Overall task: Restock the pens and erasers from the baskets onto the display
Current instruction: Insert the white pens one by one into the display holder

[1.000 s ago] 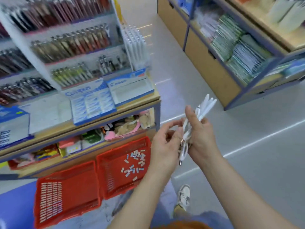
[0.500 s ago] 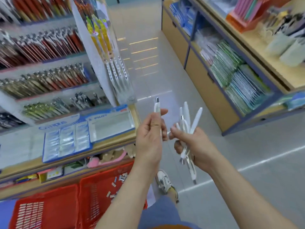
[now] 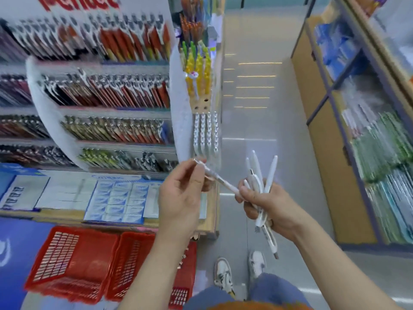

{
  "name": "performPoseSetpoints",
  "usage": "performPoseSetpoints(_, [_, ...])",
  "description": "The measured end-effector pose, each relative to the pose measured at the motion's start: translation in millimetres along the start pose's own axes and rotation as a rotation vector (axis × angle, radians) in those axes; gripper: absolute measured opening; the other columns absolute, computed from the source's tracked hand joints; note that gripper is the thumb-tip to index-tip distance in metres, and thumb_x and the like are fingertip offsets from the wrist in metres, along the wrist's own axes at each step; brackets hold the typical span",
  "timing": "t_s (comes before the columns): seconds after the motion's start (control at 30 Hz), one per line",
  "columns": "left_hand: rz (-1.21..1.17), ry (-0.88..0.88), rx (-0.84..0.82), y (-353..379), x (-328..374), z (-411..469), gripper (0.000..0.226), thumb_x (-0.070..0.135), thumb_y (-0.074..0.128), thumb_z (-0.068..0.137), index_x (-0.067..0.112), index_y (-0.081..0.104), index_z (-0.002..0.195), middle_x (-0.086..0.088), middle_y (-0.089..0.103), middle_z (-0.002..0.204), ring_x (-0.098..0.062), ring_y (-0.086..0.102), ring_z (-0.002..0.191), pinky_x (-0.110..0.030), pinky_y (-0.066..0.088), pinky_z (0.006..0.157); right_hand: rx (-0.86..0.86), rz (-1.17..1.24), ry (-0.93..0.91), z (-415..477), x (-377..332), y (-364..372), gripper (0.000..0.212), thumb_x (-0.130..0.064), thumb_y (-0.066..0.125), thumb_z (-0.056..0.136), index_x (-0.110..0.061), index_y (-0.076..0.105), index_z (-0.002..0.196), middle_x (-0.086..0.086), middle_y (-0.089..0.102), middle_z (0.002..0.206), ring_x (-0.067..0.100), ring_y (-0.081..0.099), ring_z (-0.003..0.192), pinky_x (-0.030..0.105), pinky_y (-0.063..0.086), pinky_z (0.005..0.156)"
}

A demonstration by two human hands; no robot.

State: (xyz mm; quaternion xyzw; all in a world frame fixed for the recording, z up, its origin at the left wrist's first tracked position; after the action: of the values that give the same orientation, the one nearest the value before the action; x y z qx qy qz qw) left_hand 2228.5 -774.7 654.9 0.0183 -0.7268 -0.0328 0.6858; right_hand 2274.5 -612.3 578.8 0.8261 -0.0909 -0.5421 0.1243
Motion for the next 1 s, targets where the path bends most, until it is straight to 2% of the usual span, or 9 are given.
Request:
performPoseSetpoints(0.1, [0.113, 0.032, 0.088, -9.8, 4.5, 11.3, 0.009, 0.01, 0.062, 0.086, 0.015, 0.068, 0.088, 0.002, 0.07, 0.07, -0.013, 0.066, 0.063, -0.024, 0.055, 0.062, -0.052, -0.073, 0.007, 27.7, -13.6, -5.6, 0.014, -0.016, 0.068, 0.083, -0.007, 0.058, 0.081, 0.013, 0.06, 0.074, 0.018, 0.041, 0.047, 0.023, 0.035, 0.044])
performPoseSetpoints(0.2, [0.231, 0.057, 0.222, -18.2, 8.7, 19.0, 0.011, 0.01, 0.066, 0.086, 0.02, 0.07, 0.085, -0.002, 0.072, 0.072, -0.02, 0.07, 0.067, -0.03, 0.058, 0.066, -0.027, -0.116, 0.023, 57.7, -20.9, -17.4, 0.012, -0.011, 0.065, 0.087, -0.007, 0.057, 0.079, 0.014, 0.065, 0.072, 0.017, 0.042, 0.046, 0.023, 0.036, 0.043])
performPoseSetpoints(0.33, [0.442, 0.156, 0.418, -27.4, 15.5, 25.5, 0.018, 0.021, 0.065, 0.088, 0.038, 0.068, 0.083, 0.008, 0.071, 0.072, -0.012, 0.07, 0.068, -0.027, 0.057, 0.066, 0.085, -0.134, 0.085, 91.7, -24.2, -54.1, 0.023, -0.014, 0.066, 0.088, -0.015, 0.065, 0.065, 0.02, 0.062, 0.079, 0.021, 0.043, 0.048, 0.027, 0.034, 0.046])
performPoseSetpoints(0.47, [0.689, 0.172, 0.482, -20.6, -7.9, 43.1, 0.006, 0.032, 0.062, 0.088, 0.036, 0.064, 0.092, 0.003, 0.07, 0.069, -0.022, 0.067, 0.067, -0.041, 0.055, 0.065, 0.056, -0.134, 0.133, 114.9, -32.1, -71.7, 0.029, -0.014, 0.063, 0.089, -0.018, 0.064, 0.061, 0.017, 0.052, 0.072, 0.019, 0.042, 0.046, 0.027, 0.032, 0.047])
performPoseSetpoints(0.57, [0.795, 0.201, 0.482, -10.6, -24.7, 55.8, 0.004, 0.027, 0.062, 0.089, 0.025, 0.065, 0.091, 0.002, 0.066, 0.064, -0.015, 0.058, 0.059, -0.037, 0.048, 0.058, 0.049, -0.103, 0.183, 129.4, -32.4, -74.0, 0.015, -0.013, 0.06, 0.091, -0.011, 0.056, 0.077, 0.01, 0.052, 0.062, 0.018, 0.045, 0.044, 0.023, 0.035, 0.041])
performPoseSetpoints(0.7, [0.888, 0.203, 0.443, 5.4, -35.5, 64.4, 0.004, 0.015, 0.067, 0.088, 0.013, 0.07, 0.085, 0.008, 0.057, 0.059, -0.015, 0.051, 0.063, -0.021, 0.036, 0.052, 0.041, -0.033, 0.256, 141.0, -21.2, -72.6, 0.009, -0.014, 0.06, 0.091, -0.007, 0.055, 0.089, 0.01, 0.048, 0.057, 0.023, 0.05, 0.046, 0.027, 0.04, 0.043])
performPoseSetpoints(0.8, [0.937, 0.152, 0.392, 7.8, -50.6, 71.2, 0.009, 0.019, 0.063, 0.09, 0.015, 0.067, 0.084, 0.01, 0.049, 0.058, -0.014, 0.044, 0.057, -0.023, 0.033, 0.049, 0.026, -0.027, 0.281, 144.1, -13.5, -72.1, 0.011, -0.014, 0.06, 0.092, -0.006, 0.053, 0.094, 0.009, 0.044, 0.057, 0.023, 0.047, 0.046, 0.027, 0.039, 0.044])
performPoseSetpoints(0.9, [0.981, 0.124, 0.36, 7.7, -61.6, 75.6, 0.011, 0.021, 0.061, 0.092, 0.015, 0.064, 0.084, 0.01, 0.044, 0.059, -0.009, 0.038, 0.055, -0.019, 0.028, 0.051, 0.019, -0.014, 0.302, 145.2, -8.6, -71.1, 0.01, -0.014, 0.059, 0.093, -0.006, 0.053, 0.096, 0.008, 0.043, 0.057, 0.022, 0.046, 0.046, 0.026, 0.038, 0.043])
performPoseSetpoints(1.0, [1.005, 0.108, 0.336, 10.3, -69.6, 79.7, 0.01, 0.021, 0.06, 0.092, 0.015, 0.066, 0.087, 0.005, 0.053, 0.06, -0.015, 0.047, 0.056, -0.029, 0.039, 0.051, 0.023, -0.005, 0.323, 146.4, -5.9, -71.7, 0.011, -0.014, 0.061, 0.091, -0.007, 0.055, 0.096, 0.006, 0.044, 0.058, 0.022, 0.045, 0.047, 0.027, 0.037, 0.045])
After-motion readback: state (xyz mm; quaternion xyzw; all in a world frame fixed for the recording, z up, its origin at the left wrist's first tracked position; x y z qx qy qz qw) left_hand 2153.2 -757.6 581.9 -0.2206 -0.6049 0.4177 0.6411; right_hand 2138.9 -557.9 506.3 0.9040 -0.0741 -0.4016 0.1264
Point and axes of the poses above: each hand's wrist, its own z-axis towards the middle knuckle, its own y-axis out of the palm, x = y × z, the point moved 9 cm from there along z, towards the middle knuckle
